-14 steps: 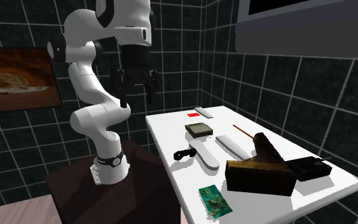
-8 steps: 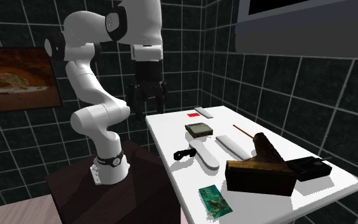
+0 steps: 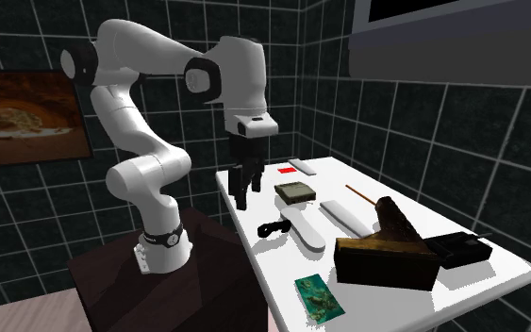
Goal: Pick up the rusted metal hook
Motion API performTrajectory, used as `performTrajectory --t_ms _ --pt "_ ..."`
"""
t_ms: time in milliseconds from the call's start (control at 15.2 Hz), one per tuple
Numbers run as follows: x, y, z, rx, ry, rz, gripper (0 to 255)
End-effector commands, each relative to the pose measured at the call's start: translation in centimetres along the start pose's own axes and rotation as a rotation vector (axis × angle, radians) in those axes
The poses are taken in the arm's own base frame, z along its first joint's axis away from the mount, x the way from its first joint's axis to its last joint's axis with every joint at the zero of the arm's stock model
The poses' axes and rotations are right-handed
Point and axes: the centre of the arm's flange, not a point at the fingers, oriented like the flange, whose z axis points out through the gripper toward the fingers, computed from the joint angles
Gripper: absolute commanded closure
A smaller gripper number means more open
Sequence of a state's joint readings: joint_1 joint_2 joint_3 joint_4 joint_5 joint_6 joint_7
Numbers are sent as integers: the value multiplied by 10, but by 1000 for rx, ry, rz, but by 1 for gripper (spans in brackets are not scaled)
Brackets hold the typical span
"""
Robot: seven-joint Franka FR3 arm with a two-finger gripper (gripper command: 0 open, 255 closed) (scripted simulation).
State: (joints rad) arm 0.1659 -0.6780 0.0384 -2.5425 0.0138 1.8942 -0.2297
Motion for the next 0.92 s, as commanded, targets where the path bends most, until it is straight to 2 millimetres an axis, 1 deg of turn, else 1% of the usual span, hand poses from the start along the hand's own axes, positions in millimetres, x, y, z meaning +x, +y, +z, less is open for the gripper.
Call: performTrajectory --t_ms 0,396,726,858 --pt "10 -13 19 24 -8 -68 0" --pt "28 -55 78 94 -36 -265 0" --pt "34 -96 124 152 -59 -429 0" --pt "34 -98 131 155 -60 -437 0"
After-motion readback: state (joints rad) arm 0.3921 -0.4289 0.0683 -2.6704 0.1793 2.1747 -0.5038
